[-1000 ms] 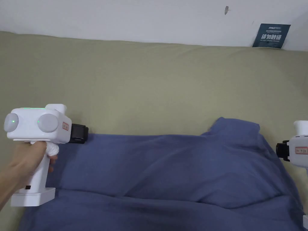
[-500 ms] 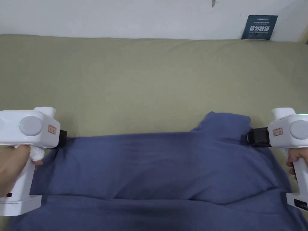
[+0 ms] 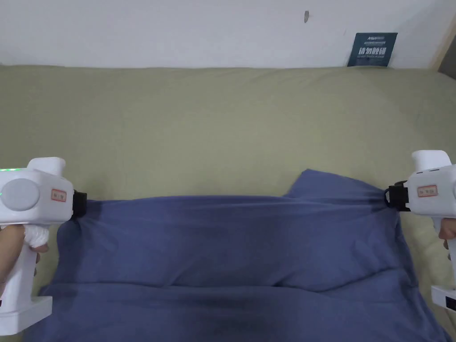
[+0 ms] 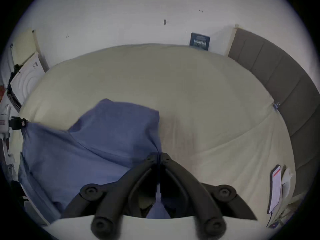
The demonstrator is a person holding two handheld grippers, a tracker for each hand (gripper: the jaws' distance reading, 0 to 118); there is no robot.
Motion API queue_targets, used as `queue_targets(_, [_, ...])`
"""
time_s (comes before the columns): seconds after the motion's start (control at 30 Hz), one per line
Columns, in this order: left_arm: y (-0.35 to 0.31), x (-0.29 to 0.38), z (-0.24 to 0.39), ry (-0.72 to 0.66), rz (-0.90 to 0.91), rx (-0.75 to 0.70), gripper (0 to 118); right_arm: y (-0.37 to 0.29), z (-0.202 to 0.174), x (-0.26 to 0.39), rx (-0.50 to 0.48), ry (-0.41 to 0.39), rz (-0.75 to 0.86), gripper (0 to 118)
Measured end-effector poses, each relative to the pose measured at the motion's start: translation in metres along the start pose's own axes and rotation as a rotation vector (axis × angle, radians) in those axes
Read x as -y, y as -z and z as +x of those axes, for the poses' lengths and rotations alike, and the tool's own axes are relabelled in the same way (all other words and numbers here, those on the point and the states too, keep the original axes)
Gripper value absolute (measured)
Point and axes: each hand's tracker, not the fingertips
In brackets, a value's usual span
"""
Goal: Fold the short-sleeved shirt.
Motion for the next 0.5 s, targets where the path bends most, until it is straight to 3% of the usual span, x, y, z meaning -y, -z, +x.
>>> queue_targets(0.33, [-0.109,0.097,-0.012,0.087,0.077,0.003,5,-0.13,0.001,0.09,-0.064,0.008,0.101,2])
queue_targets(0.5, [-0.124,0.152,-0.019,0.076,0.059,0.018,5,-0.146,0.003,0.148,-0.066,0.008,0.059,3])
